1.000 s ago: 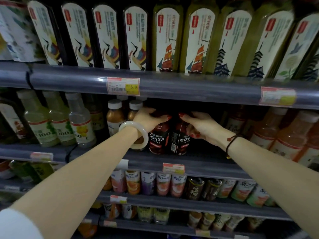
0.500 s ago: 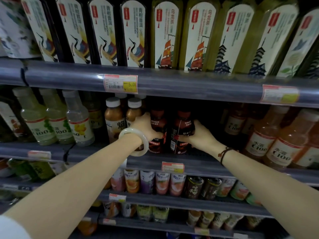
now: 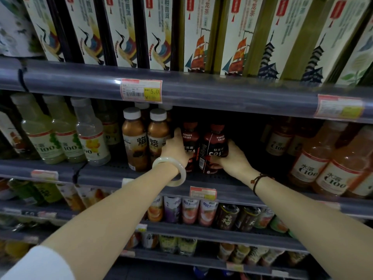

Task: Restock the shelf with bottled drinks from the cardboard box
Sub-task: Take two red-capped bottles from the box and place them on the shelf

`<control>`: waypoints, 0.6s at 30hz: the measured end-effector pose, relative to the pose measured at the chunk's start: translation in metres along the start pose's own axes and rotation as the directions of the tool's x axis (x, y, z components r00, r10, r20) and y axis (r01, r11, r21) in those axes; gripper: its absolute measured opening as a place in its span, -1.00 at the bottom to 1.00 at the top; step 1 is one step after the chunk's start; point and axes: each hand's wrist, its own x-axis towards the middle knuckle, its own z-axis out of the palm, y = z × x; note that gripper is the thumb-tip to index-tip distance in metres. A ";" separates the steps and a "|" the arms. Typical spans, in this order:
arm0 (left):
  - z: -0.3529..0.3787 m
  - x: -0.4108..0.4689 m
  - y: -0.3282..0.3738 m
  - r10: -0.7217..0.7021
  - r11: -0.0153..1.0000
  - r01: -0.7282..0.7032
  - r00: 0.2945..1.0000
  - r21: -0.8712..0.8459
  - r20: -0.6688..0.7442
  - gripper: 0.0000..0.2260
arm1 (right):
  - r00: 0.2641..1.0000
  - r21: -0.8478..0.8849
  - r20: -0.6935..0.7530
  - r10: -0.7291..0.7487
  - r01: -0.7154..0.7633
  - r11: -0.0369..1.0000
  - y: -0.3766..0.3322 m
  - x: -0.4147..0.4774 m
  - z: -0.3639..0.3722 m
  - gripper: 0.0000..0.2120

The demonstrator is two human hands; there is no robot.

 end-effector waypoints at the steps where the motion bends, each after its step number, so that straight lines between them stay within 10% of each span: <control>1: 0.002 0.002 0.001 -0.010 1.000 0.010 1.000 0.009 -0.007 -0.39 | 1.000 -0.017 -0.010 0.008 -0.008 1.000 0.000 0.002 0.000 -0.43; 18: 0.020 0.033 0.006 -0.051 0.999 0.051 0.998 0.006 -0.047 -0.40 | 0.999 -0.068 -0.043 0.006 -0.009 0.998 0.004 0.033 -0.002 -0.45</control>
